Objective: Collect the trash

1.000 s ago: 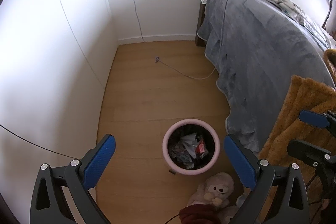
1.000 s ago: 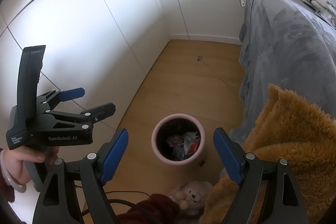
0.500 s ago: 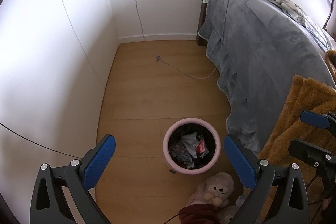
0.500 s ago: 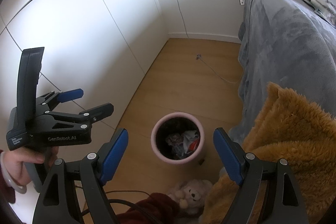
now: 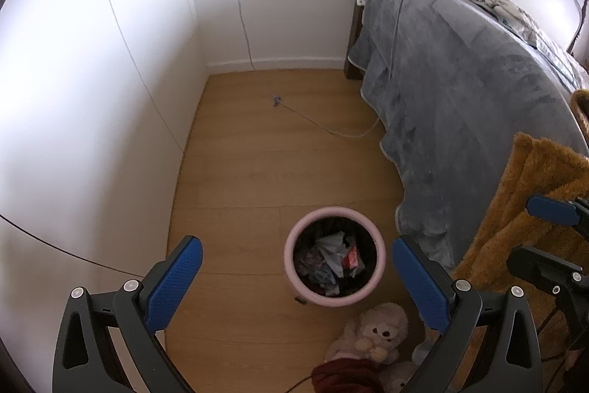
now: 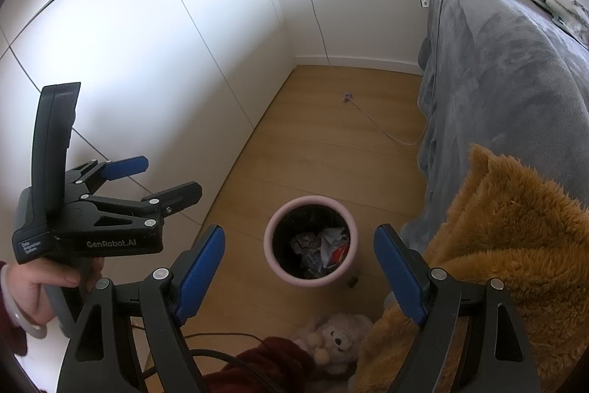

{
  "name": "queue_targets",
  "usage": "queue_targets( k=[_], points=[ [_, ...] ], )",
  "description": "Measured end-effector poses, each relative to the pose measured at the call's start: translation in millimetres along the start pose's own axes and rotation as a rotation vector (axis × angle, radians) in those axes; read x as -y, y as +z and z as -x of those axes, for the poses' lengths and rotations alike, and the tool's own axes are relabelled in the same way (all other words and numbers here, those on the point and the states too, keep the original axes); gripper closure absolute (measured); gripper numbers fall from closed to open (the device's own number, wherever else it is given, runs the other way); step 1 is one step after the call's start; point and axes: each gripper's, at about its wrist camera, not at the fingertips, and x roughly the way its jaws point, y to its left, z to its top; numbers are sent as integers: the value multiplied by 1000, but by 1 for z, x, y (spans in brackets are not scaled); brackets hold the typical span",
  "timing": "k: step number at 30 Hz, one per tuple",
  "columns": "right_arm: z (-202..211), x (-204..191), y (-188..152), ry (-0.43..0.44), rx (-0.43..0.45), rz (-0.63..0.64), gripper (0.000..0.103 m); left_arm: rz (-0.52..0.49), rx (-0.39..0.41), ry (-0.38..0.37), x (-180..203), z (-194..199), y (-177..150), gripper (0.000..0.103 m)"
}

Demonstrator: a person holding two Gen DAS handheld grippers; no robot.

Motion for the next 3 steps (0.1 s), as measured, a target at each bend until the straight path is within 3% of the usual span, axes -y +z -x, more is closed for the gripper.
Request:
queue_targets(
  k=[3],
  points=[
    [1, 0, -1, 3, 0, -2, 21, -5, 25, 0, 3, 4, -2, 0]
  ],
)
